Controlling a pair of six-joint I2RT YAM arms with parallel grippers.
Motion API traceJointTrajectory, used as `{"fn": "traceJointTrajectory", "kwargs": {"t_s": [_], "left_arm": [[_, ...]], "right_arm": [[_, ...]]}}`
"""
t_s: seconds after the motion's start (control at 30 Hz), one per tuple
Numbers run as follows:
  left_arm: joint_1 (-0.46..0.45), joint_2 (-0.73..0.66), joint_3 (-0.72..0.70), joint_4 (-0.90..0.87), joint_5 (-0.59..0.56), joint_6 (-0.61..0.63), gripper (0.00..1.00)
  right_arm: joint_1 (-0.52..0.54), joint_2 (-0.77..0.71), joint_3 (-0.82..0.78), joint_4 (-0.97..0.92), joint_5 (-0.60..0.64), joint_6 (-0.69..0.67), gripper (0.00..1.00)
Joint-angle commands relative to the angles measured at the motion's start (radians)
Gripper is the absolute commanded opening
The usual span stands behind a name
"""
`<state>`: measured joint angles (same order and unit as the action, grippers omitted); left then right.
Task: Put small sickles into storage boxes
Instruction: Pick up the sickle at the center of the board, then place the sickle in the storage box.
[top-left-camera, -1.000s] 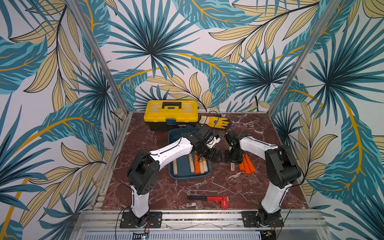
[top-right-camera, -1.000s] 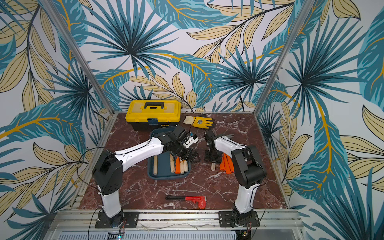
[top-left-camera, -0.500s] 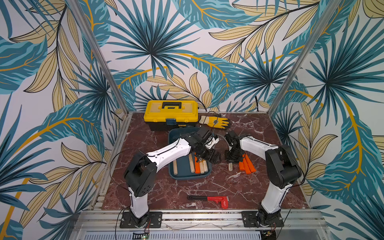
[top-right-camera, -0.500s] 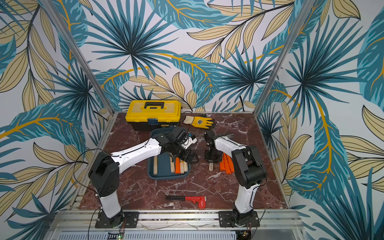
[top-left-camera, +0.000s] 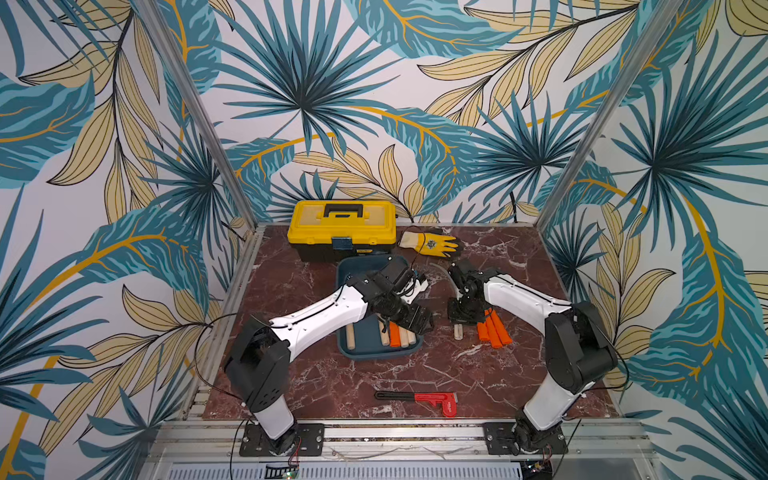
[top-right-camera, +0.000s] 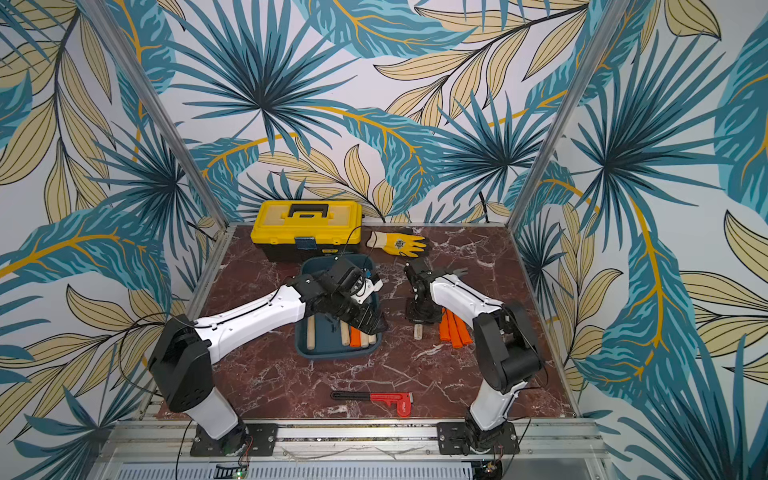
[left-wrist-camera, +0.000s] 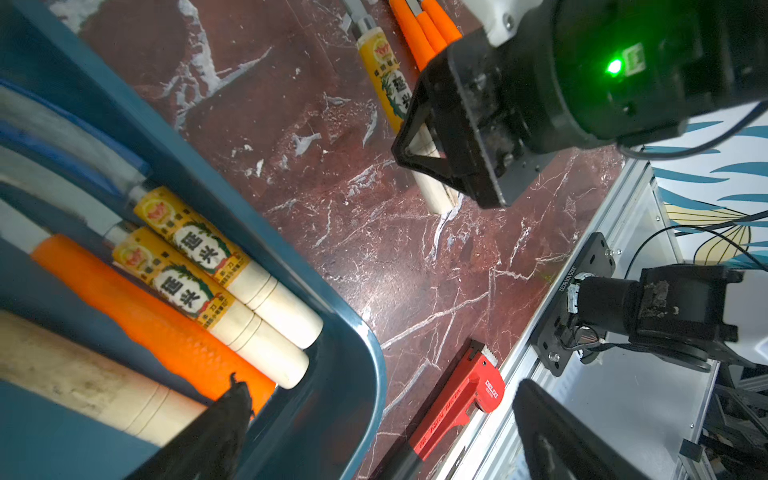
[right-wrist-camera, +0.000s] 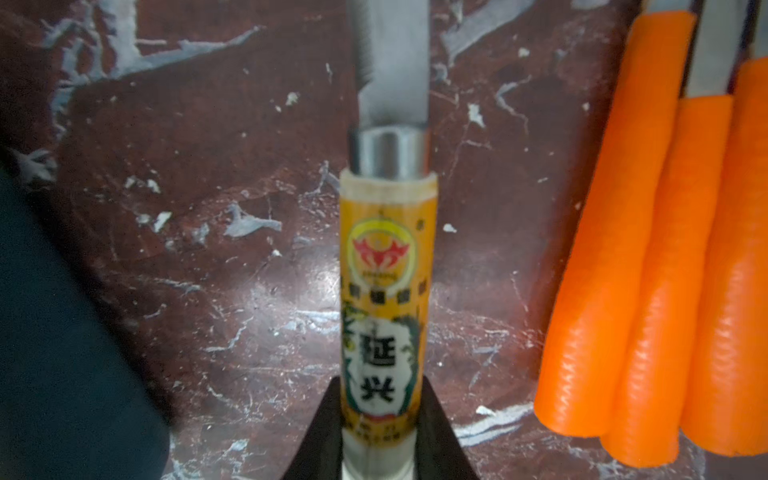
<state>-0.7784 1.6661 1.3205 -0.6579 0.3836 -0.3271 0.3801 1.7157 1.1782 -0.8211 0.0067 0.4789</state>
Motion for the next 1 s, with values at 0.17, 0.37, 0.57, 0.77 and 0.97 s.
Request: {"fn": "traceJointTrajectory", "kwargs": {"t_s": [0.17, 0.37, 0.57, 0.77, 0.97], "left_arm": [[-0.028, -0.116, -0.098, 0.059, -0.049, -0.057, 0.99], [-0.039, -0.213, -0.168, 0.060, -0.081, -0.088, 0.99], [-0.039, -0.345, -0.250, 0.052, -0.112, -0.120, 0.99], [-0.039, -0.466, -0.306, 0.011, -0.137, -0.152, 0.99], [-0.039, -0.585, -0.360, -0.033, -0.178, -0.165, 0.99]], "right_arm": [[0.062, -0.096, 0.007, -0.067, 0.023, 0.050, 0.00], [0.128, -0.132, 0.042, -0.094, 0.037, 0.089, 0.00], [0.204, -0.142, 0.084, -0.115, 0.061, 0.130, 0.00], [0.267, -0.145, 0.116, -0.125, 0.073, 0.170, 0.00], [0.321, -0.143, 0.136, -0.130, 0.089, 0.203, 0.00]]}}
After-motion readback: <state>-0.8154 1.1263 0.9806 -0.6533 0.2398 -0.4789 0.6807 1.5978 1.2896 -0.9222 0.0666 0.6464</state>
